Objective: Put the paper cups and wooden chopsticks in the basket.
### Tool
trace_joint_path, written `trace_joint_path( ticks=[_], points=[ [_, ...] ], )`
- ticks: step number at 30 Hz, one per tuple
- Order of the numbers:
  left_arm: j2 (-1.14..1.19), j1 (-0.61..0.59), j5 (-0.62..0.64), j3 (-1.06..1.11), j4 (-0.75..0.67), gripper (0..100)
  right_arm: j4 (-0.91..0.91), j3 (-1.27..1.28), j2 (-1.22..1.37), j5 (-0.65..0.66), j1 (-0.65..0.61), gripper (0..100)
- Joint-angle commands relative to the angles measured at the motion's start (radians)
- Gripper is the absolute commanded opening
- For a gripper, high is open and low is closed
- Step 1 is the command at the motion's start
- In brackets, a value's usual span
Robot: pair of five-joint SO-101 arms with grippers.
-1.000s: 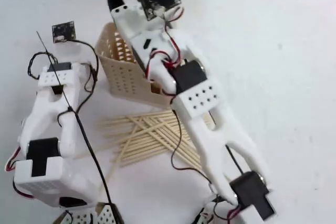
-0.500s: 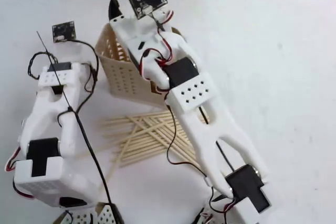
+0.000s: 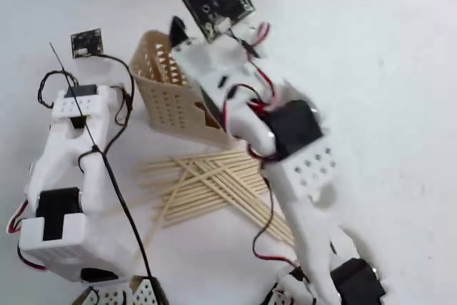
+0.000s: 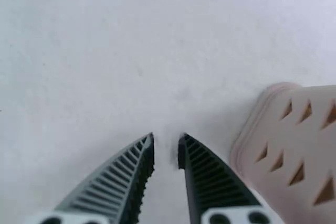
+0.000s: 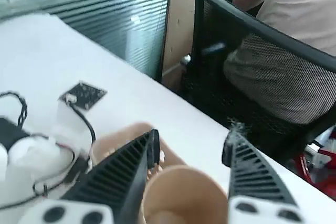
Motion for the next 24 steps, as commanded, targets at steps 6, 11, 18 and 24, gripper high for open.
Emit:
trace_joint_path(
  ticks=[6,11,18,24],
  points=[
    [-0.008,0.01,0.009,-0.011,-0.026,10,0.533,-0.318,0.127,0.044,0.137,20.4],
    [-0.008,0.015,0.009,-0.009,-0.026,10,0.567,-0.417,0.306,-0.009,0.193,20.7],
    [-0.008,0.015,0.009,-0.009,-0.026,10,0.565,-0.517,0.449,-0.064,0.202,20.7],
    [-0.01,0.015,0.009,-0.009,-0.026,10,0.596,-0.516,0.562,-0.068,0.219,20.5]
  ],
)
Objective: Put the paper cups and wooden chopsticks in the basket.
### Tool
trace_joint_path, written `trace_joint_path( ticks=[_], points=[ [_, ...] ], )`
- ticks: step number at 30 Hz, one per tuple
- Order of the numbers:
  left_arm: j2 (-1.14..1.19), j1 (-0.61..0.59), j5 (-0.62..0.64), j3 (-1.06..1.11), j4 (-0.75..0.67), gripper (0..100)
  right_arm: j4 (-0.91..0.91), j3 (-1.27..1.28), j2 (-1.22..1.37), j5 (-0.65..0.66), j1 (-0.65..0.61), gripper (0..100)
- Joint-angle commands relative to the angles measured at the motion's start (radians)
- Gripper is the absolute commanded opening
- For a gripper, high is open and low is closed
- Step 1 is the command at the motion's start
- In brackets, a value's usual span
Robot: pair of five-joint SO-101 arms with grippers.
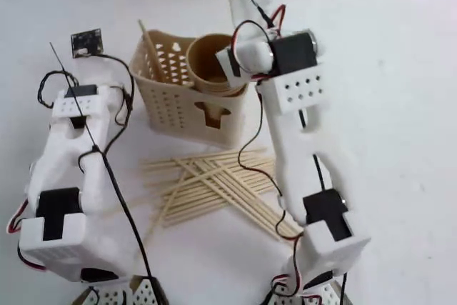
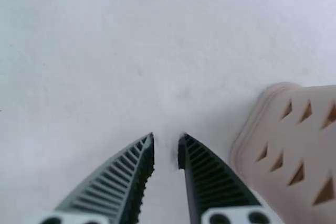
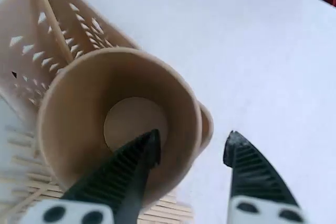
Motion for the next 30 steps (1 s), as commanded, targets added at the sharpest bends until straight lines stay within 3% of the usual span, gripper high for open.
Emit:
trace_joint_path(
  ticks=[1,5,10,30],
  points=[
    [-0.01,0.015,0.009,-0.011,-0.026,10,0.024,-0.038,0.039,-0.012,0.025,20.5],
    [-0.01,0.015,0.009,-0.011,-0.026,10,0.028,-0.044,0.11,-0.014,0.05,18.7],
    [-0.01,0.015,0.009,-0.011,-0.026,10,-0.004,-0.061,0.147,-0.006,0.12,0.8],
    [-0.01,0.015,0.009,-0.008,-0.026,10,-0.038,-0.256,0.166,0.058,0.337,1.5]
  ],
)
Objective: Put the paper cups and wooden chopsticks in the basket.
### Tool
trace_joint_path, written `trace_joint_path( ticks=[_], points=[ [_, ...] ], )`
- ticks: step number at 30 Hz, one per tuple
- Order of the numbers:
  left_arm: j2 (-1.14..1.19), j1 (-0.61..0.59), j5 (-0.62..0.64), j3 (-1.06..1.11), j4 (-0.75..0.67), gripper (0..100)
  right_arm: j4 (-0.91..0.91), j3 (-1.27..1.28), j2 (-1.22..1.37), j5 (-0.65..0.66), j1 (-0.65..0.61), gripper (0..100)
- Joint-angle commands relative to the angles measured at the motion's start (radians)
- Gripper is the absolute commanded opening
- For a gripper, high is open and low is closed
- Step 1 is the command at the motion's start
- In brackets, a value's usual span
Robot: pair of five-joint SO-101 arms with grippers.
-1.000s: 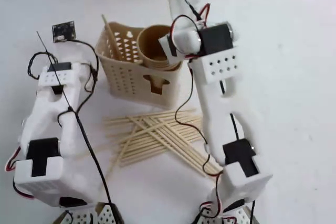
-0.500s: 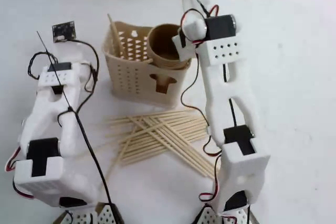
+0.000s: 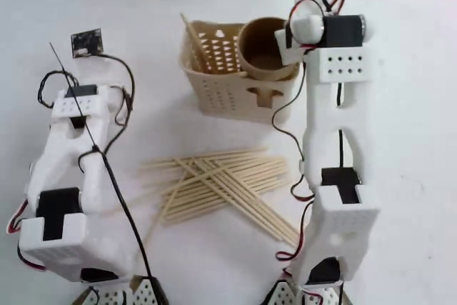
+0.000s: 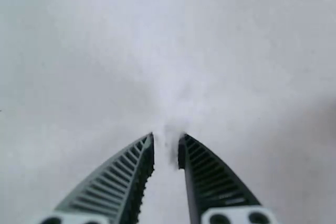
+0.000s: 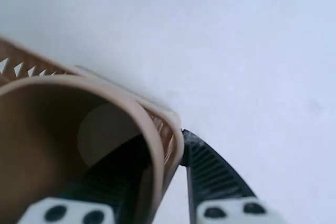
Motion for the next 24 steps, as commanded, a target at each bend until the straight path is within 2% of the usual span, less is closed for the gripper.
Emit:
trace_joint_path(
  ticks=[1,6,13,24],
  points=[
    [-0.01,0.015,0.009,-0.008,-0.026,10,-0.033,-0.061,0.002,0.008,0.044,1.5],
    [-0.01,0.015,0.009,-0.006,-0.026,10,-0.031,-0.061,0.061,0.041,0.058,3.9],
    [-0.008,0.016,0.009,-0.006,-0.026,10,-0.01,-0.063,0.053,0.049,0.054,30.3],
    [-0.01,0.015,0.009,-0.008,-0.02,10,0.101,-0.051,-0.173,0.043,0.024,31.1]
  ],
)
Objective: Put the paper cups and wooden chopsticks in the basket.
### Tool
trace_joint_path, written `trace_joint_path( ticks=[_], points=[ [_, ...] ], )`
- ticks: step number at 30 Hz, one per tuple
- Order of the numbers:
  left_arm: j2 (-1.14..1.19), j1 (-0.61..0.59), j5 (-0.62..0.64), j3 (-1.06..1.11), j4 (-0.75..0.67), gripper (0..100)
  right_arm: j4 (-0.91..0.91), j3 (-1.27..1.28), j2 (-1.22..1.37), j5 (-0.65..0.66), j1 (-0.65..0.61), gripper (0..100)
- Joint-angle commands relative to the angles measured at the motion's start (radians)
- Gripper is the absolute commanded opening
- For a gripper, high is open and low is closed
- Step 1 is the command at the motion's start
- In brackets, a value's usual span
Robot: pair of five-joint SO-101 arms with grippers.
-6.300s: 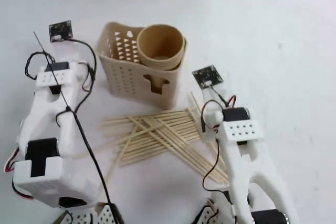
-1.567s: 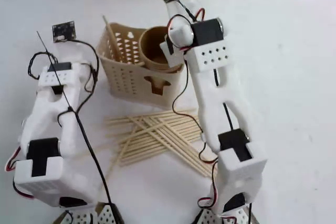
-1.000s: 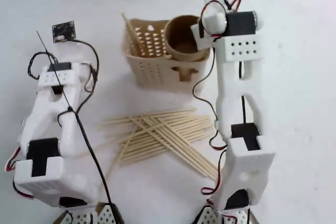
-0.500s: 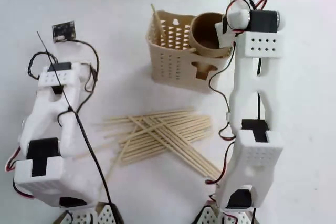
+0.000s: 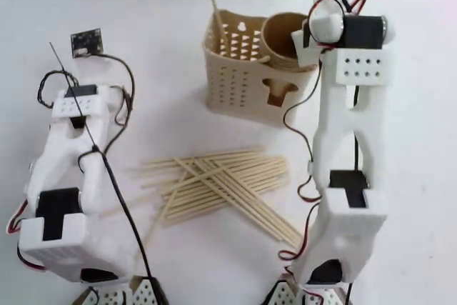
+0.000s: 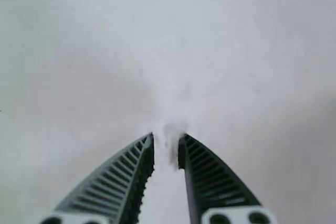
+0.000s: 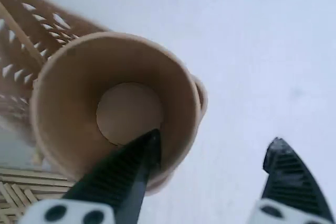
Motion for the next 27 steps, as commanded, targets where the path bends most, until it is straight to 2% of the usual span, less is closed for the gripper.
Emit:
trace_joint_path(
  ticks=[1,7,9,12,15,20,24,27],
  points=[
    [-0.012,0.015,0.009,-0.008,-0.018,10,0.016,-0.026,-0.145,0.005,-0.015,31.1],
    [-0.01,0.01,0.006,-0.009,-0.02,10,0.019,0.13,-0.343,0.011,-0.018,31.1],
    [-0.012,0.01,-0.051,-0.008,-0.018,10,0.019,0.229,-0.427,0.011,-0.013,29.4],
    [-0.019,0.01,-0.144,-0.012,0.002,10,0.018,0.411,-0.573,0.017,-0.001,21.7],
    [-0.067,0.025,-0.176,-0.068,0.15,10,0.018,0.621,-0.725,0.129,0.01,12.4],
    [-0.213,0.162,-0.48,-0.137,0.489,10,0.004,1.039,-0.966,0.232,0.058,1.7],
    [-0.297,0.274,-0.657,-0.135,0.66,10,-0.101,1.419,-1.124,0.331,0.073,2.0],
    [-0.315,0.354,-0.744,-0.089,0.706,10,-0.194,1.672,-1.234,0.339,0.081,2.0]
  ],
)
